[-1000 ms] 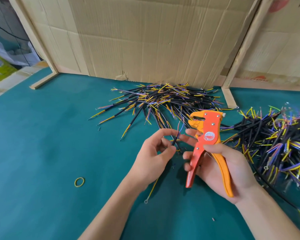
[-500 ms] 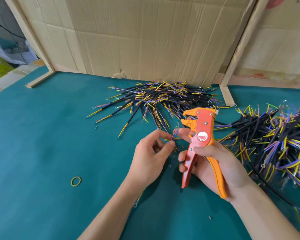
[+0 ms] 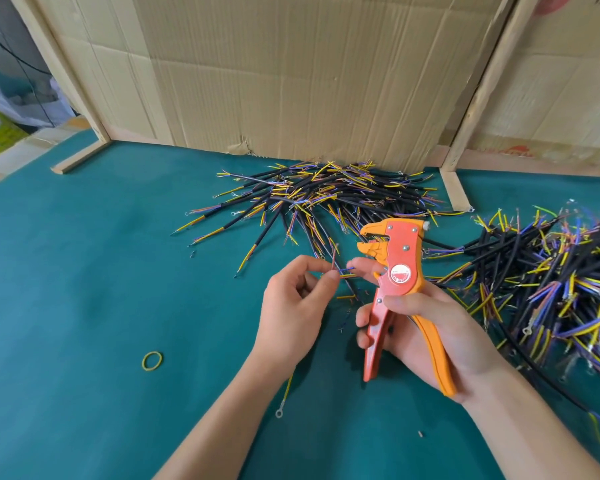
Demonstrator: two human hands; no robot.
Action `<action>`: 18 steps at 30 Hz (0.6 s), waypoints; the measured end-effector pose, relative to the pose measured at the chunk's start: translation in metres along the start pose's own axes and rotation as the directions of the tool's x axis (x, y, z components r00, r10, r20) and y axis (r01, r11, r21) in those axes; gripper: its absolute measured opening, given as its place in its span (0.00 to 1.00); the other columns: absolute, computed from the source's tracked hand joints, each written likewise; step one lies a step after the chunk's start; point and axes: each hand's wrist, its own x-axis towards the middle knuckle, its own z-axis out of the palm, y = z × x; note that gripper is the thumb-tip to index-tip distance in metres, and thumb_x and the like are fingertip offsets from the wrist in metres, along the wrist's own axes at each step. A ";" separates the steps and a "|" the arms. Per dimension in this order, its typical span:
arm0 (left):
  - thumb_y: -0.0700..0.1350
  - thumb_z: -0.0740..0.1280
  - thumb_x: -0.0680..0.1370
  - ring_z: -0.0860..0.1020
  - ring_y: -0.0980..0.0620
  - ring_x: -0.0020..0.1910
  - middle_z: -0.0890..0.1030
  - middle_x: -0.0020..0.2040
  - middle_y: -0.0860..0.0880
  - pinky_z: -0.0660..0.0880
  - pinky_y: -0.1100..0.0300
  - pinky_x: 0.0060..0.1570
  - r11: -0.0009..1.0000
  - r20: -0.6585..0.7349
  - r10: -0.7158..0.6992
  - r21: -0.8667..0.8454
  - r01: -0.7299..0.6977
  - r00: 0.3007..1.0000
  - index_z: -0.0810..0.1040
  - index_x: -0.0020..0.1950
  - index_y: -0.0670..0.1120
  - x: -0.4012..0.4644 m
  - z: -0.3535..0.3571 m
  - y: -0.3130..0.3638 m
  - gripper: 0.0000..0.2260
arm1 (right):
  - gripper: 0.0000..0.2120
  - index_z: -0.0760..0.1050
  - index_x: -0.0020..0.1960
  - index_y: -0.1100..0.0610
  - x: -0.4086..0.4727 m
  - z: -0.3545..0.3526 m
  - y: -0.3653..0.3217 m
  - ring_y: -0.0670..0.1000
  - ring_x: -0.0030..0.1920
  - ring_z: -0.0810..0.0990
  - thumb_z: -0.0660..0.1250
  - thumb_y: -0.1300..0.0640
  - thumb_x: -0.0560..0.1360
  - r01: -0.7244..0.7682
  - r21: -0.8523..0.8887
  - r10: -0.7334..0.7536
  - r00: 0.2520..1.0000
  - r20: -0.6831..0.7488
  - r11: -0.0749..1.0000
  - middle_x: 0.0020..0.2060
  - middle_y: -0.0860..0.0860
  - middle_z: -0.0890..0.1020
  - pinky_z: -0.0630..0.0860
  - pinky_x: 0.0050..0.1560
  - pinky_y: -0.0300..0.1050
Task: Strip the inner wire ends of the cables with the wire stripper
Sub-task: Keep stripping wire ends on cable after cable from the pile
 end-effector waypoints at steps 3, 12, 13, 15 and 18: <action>0.43 0.69 0.80 0.62 0.52 0.28 0.69 0.30 0.49 0.60 0.59 0.28 0.992 -0.057 -0.059 -0.113 0.052 0.997 0.80 0.44 0.48 0.000 -0.001 0.001 0.05 | 0.25 0.77 0.69 0.62 0.000 0.002 0.001 0.59 0.43 0.80 0.67 0.64 0.72 -0.037 0.015 0.037 0.999 0.012 0.999 0.69 0.58 0.77 0.77 0.42 0.58; 0.41 0.69 0.80 0.63 0.56 0.28 0.68 0.29 0.56 0.63 0.68 0.29 0.999 -0.193 0.038 -0.020 -0.043 0.980 0.79 0.41 0.48 0.004 -0.006 0.002 0.08 | 0.26 0.76 0.68 0.64 -0.004 -0.001 -0.005 0.71 0.54 0.82 0.69 0.67 0.70 -0.201 0.165 0.204 0.979 0.001 0.965 0.55 0.69 0.81 0.78 0.57 0.69; 0.41 0.69 0.80 0.63 0.56 0.28 0.68 0.29 0.56 0.63 0.68 0.29 0.999 -0.190 0.051 -0.005 -0.053 0.981 0.79 0.41 0.49 0.004 -0.006 0.003 0.08 | 0.25 0.77 0.68 0.64 -0.004 0.000 -0.004 0.72 0.54 0.81 0.70 0.67 0.70 -0.230 0.144 0.231 0.973 0.014 0.962 0.52 0.68 0.82 0.77 0.57 0.70; 0.42 0.69 0.80 0.64 0.57 0.29 0.69 0.29 0.56 0.64 0.67 0.30 0.997 -0.176 0.075 0.029 -0.071 0.982 0.79 0.41 0.50 0.003 -0.006 0.004 0.08 | 0.24 0.77 0.67 0.64 -0.003 0.002 -0.002 0.70 0.52 0.82 0.71 0.65 0.71 -0.271 0.106 0.270 0.963 0.022 0.957 0.49 0.67 0.82 0.78 0.55 0.69; 0.42 0.68 0.80 0.64 0.57 0.29 0.68 0.29 0.56 0.65 0.65 0.31 0.994 -0.152 0.098 0.060 -0.090 0.983 0.78 0.42 0.50 0.002 -0.006 0.006 0.08 | 0.26 0.77 0.66 0.65 -0.002 0.006 0.000 0.65 0.43 0.82 0.77 0.60 0.70 -0.274 0.067 0.275 0.961 -0.004 0.959 0.46 0.64 0.80 0.80 0.48 0.63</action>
